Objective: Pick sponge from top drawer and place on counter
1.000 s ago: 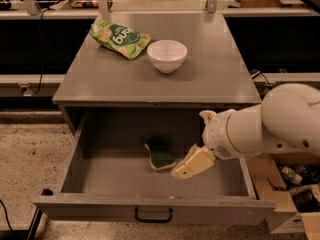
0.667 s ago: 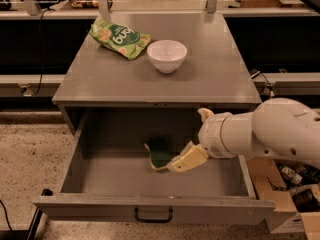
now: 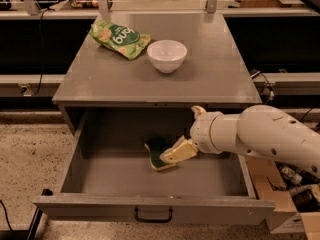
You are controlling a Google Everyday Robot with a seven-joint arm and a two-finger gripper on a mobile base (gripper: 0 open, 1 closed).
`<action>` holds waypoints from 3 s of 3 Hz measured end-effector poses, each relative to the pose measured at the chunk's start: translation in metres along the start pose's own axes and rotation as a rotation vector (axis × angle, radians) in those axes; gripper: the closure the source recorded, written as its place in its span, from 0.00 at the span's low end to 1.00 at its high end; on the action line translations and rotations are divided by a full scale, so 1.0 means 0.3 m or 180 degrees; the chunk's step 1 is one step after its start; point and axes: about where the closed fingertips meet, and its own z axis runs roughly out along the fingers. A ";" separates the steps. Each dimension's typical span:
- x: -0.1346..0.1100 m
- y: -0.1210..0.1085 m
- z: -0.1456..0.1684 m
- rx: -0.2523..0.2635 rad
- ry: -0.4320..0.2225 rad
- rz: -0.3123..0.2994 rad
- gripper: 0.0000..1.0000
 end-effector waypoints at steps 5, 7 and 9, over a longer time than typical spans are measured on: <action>0.208 0.214 0.298 -0.0215 0.0096 0.0601 0.00; 0.199 0.253 0.383 -0.0337 0.0080 0.0947 0.00; 0.211 0.269 0.413 -0.0382 0.0067 0.1142 0.28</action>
Offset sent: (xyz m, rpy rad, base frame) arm -0.0498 0.0331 -0.1344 -0.0630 0.1287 -0.0225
